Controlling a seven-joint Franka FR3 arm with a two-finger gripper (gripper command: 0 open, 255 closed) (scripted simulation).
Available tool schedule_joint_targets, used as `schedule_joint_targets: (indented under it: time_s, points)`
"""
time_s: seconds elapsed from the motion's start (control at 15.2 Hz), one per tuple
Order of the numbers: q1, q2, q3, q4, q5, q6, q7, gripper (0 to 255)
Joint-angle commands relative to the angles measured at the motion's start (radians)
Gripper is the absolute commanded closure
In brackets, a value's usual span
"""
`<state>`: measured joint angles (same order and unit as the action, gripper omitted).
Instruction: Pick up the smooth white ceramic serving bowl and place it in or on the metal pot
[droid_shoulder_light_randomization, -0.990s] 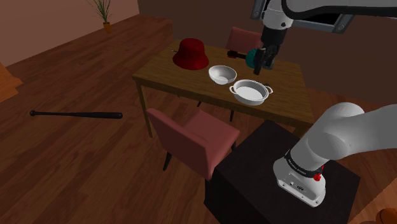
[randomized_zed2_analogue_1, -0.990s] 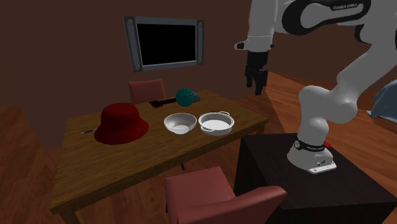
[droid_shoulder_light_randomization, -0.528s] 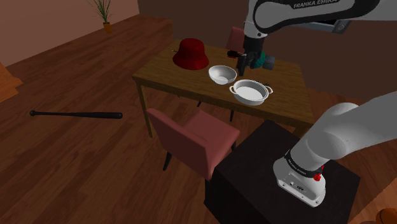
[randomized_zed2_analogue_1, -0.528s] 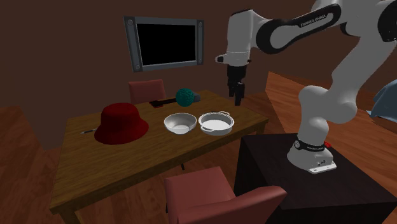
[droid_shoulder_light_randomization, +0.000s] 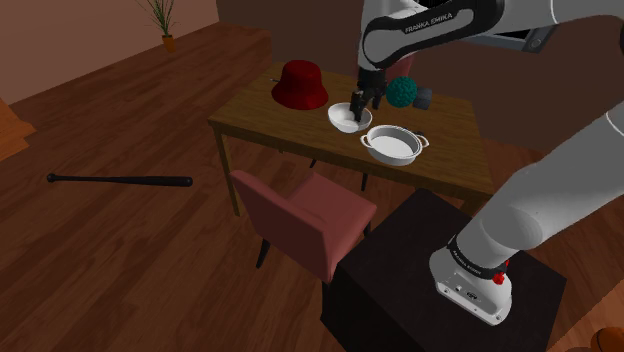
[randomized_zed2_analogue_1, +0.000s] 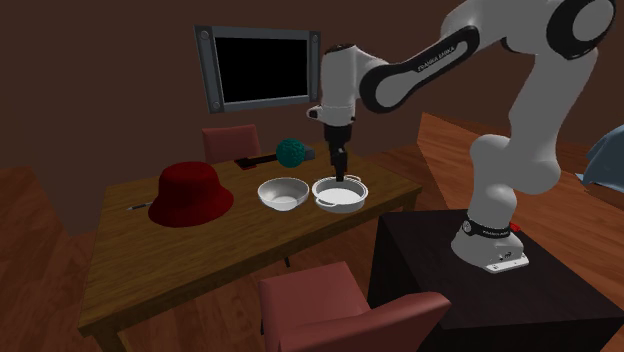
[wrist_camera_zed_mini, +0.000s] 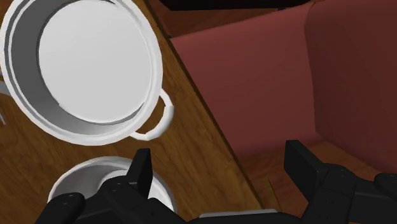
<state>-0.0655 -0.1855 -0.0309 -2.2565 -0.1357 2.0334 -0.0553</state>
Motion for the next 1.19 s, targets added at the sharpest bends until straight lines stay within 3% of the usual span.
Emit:
schedule_joint_targets:
  time_s: [0.0,0.46,0.92,1.12]
  points:
    - [-0.002,0.084,0.000,0.050,-0.011,0.036,0.009,0]
    - [-0.013,0.355,-0.011,0.251,-0.047,0.111,0.022,0]
    - [-0.021,0.632,-0.026,0.522,-0.069,0.123,0.024,0]
    - [-0.023,0.646,-0.027,0.515,-0.070,0.145,0.025,0]
